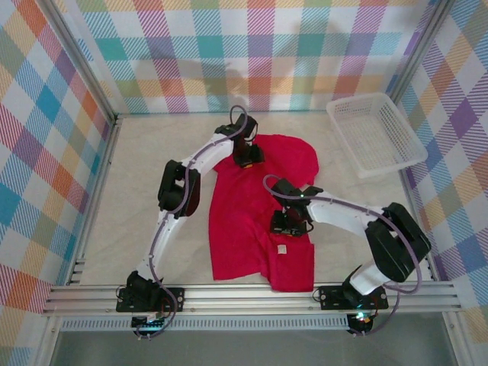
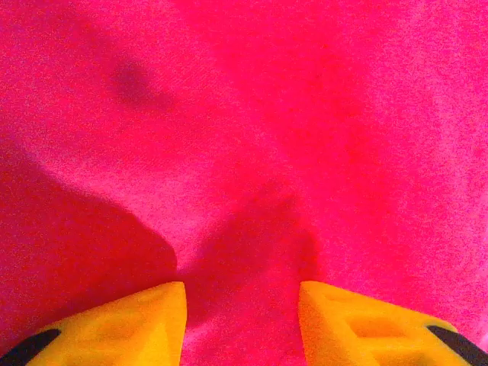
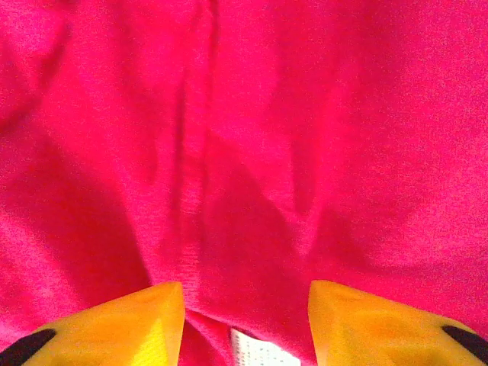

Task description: Fold the inside-out t-shirt

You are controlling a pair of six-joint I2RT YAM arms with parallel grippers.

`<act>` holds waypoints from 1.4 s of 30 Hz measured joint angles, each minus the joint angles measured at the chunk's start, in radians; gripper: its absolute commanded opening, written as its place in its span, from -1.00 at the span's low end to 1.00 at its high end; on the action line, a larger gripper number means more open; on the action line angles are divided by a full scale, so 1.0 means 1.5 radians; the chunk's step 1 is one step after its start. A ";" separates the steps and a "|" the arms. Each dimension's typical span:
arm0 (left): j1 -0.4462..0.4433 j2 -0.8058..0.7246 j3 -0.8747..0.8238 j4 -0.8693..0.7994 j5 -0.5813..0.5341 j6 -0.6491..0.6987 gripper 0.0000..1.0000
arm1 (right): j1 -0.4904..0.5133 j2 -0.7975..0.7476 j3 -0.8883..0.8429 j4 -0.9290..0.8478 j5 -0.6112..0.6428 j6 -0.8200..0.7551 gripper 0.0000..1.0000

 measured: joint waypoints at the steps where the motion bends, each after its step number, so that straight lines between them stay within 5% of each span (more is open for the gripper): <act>1: 0.004 -0.023 -0.032 -0.002 -0.002 0.002 -0.12 | -0.003 0.002 0.015 -0.005 0.008 -0.002 -0.07; 11: 0.106 -0.434 -0.533 0.067 -0.041 -0.026 -0.19 | -0.056 0.221 0.219 -0.023 0.025 -0.056 -0.14; 17: 0.078 -0.506 -0.762 0.184 0.020 -0.093 -0.22 | -0.108 0.295 0.291 -0.043 -0.004 -0.092 -0.18; 24: 0.126 -0.423 -0.720 0.199 0.052 -0.103 -0.38 | -0.179 0.393 0.437 -0.056 -0.026 -0.137 -0.18; 30: 0.170 -0.362 -0.619 0.169 -0.004 -0.075 -0.44 | -0.235 0.451 0.549 -0.072 -0.043 -0.173 -0.19; 34: 0.165 -0.379 -0.615 0.140 -0.059 -0.068 -0.42 | -0.258 0.403 0.530 -0.089 -0.046 -0.188 -0.42; 38: 0.121 -0.488 -0.663 0.126 -0.157 -0.066 -0.43 | -0.230 0.210 0.318 -0.057 -0.064 -0.173 -0.56; 42: 0.052 -0.661 -0.745 0.149 -0.228 -0.066 -0.40 | -0.129 0.017 0.103 -0.024 -0.096 -0.131 -0.54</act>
